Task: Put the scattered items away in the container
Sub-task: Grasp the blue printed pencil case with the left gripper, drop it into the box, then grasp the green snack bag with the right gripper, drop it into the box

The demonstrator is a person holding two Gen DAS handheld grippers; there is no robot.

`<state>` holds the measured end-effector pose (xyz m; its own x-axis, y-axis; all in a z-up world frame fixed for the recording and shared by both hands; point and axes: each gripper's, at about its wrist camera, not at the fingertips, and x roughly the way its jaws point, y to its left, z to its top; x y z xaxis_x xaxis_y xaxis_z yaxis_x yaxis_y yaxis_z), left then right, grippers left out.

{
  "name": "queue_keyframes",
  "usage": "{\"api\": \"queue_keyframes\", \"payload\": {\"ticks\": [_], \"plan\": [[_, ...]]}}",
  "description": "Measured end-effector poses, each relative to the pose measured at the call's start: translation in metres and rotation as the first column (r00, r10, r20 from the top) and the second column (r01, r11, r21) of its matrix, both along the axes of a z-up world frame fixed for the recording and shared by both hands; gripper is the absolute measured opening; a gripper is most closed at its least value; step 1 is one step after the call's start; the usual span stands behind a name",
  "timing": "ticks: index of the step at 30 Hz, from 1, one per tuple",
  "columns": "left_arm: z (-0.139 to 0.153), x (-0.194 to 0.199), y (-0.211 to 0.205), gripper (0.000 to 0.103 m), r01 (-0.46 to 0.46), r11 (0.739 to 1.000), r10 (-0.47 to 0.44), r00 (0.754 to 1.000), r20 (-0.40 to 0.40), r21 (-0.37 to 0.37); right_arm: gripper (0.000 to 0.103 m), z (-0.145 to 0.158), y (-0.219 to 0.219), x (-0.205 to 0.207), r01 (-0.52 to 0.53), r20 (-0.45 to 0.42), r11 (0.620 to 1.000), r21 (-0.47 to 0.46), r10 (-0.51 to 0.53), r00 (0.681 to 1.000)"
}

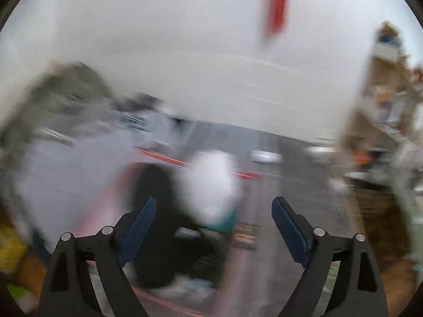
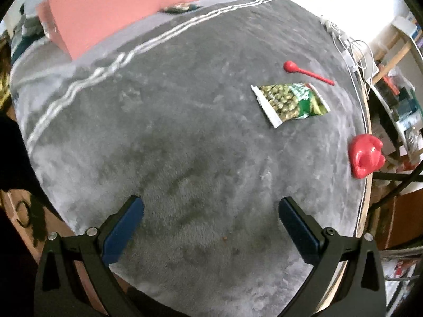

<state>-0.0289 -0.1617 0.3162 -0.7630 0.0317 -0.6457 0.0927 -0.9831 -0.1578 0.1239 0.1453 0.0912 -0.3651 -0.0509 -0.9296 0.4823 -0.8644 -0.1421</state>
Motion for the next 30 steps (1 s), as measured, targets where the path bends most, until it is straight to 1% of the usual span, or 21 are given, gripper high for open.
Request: {"api": "queue_keyframes", "payload": {"ticks": [2, 4, 6, 7, 8, 9, 10, 11, 12, 13, 14, 16, 17, 18, 19, 20, 21, 23, 26, 28, 30], "plan": [[-0.012, -0.003, 0.026, 0.09, 0.039, 0.997, -0.039, 0.999, 0.01, 0.06, 0.103, 0.01, 0.004, -0.001, 0.022, -0.002, 0.997, -0.075, -0.022, 1.0], [-0.027, -0.004, 0.045, 0.09, 0.043, 0.997, -0.045, 0.999, 0.03, 0.059, 0.102, 0.017, 0.01, -0.006, 0.057, 0.012, 0.987, -0.152, -0.056, 0.998], [-0.049, -0.005, 0.067, 0.09, 0.063, 0.997, -0.066, 0.995, 0.069, 0.036, 0.102, 0.021, 0.015, -0.011, 0.086, 0.025, 0.976, -0.202, -0.083, 0.996], [-0.062, -0.003, 0.077, 0.09, 0.071, 0.997, -0.071, 0.992, 0.102, 0.004, 0.1, 0.022, 0.017, -0.013, 0.101, 0.036, 0.968, -0.228, -0.096, 0.995], [-0.071, 0.011, 0.085, 0.09, 0.089, 0.996, -0.086, 0.988, 0.125, -0.021, 0.096, 0.023, 0.021, -0.015, 0.118, 0.049, 0.955, -0.271, -0.109, 0.993], [-0.085, 0.012, 0.1, 0.09, 0.148, 0.988, -0.139, 0.979, 0.146, -0.052, 0.093, 0.025, 0.026, -0.017, 0.136, 0.063, 0.941, -0.31, -0.123, 0.99], [-0.094, 0.014, 0.105, 0.09, 0.177, 0.981, -0.165, 0.976, 0.142, -0.077, 0.087, 0.027, 0.033, -0.02, 0.168, 0.078, 0.916, -0.364, -0.15, 0.986], [-0.1, 0.02, 0.107, 0.09, 0.189, 0.976, -0.172, 0.974, 0.149, -0.112, 0.08, 0.032, 0.048, -0.024, 0.222, 0.096, 0.87, -0.439, -0.2, 0.975], [-0.109, 0.021, 0.117, 0.09, 0.203, 0.963, -0.171, 0.969, 0.18, -0.176, 0.076, 0.036, 0.06, -0.028, 0.259, 0.107, 0.836, -0.483, -0.237, 0.966], [-0.115, 0.022, 0.123, 0.09, 0.218, 0.955, -0.182, 0.966, 0.185, -0.202, 0.071, 0.039, 0.074, -0.032, 0.303, 0.12, 0.797, -0.523, -0.283, 0.952], [-0.121, 0.022, 0.124, 0.09, 0.229, 0.953, -0.194, 0.965, 0.178, -0.2, 0.067, 0.042, 0.09, -0.034, 0.351, 0.135, 0.751, -0.559, -0.336, 0.932], [-0.144, 0.015, 0.133, 0.09, 0.286, 0.943, -0.239, 0.939, 0.248, -0.173, 0.063, 0.046, 0.119, -0.036, 0.428, 0.171, 0.659, -0.618, -0.419, 0.892], [-0.152, 0.009, 0.135, 0.09, 0.321, 0.937, -0.277, 0.923, 0.267, -0.138, 0.062, 0.047, 0.133, -0.037, 0.458, 0.191, 0.607, -0.65, -0.452, 0.871], [-0.155, 0.009, 0.138, 0.09, 0.343, 0.931, -0.299, 0.913, 0.277, -0.123, 0.062, 0.047, 0.143, -0.039, 0.48, 0.21, 0.565, -0.671, -0.476, 0.854], [-0.16, 0.009, 0.142, 0.09, 0.357, 0.926, -0.309, 0.905, 0.293, -0.126, 0.062, 0.046, 0.152, -0.041, 0.503, 0.234, 0.526, -0.686, -0.495, 0.837], [-0.163, 0.008, 0.146, 0.09, 0.359, 0.922, -0.304, 0.902, 0.307, -0.143, 0.062, 0.043, 0.157, -0.044, 0.52, 0.257, 0.496, -0.696, -0.504, 0.825], [-0.165, 0.008, 0.148, 0.09, 0.362, 0.92, -0.304, 0.901, 0.31, -0.151, 0.062, 0.041, 0.159, -0.046, 0.532, 0.274, 0.473, -0.703, -0.51, 0.816], [-0.168, 0.006, 0.147, 0.09, 0.372, 0.918, -0.318, 0.899, 0.303, -0.14, 0.061, 0.034, 0.156, -0.052, 0.553, 0.314, 0.428, -0.715, -0.511, 0.8], [-0.178, -0.005, 0.137, 0.09, 0.344, 0.93, -0.29, 0.903, 0.316, -0.131, 0.061, 0.025, 0.147, -0.063, 0.57, 0.342, 0.413, -0.71, -0.506, 0.792], [-0.182, -0.011, 0.13, 0.09, 0.323, 0.942, -0.278, 0.904, 0.324, -0.093, 0.061, 0.015, 0.14, -0.072, 0.589, 0.368, 0.399, -0.703, -0.505, 0.781], [-0.188, -0.019, 0.124, 0.09, 0.301, 0.951, -0.261, 0.903, 0.342, -0.069, 0.061, 0.006, 0.132, -0.082, 0.615, 0.395, 0.385, -0.689, -0.512, 0.763]]}}
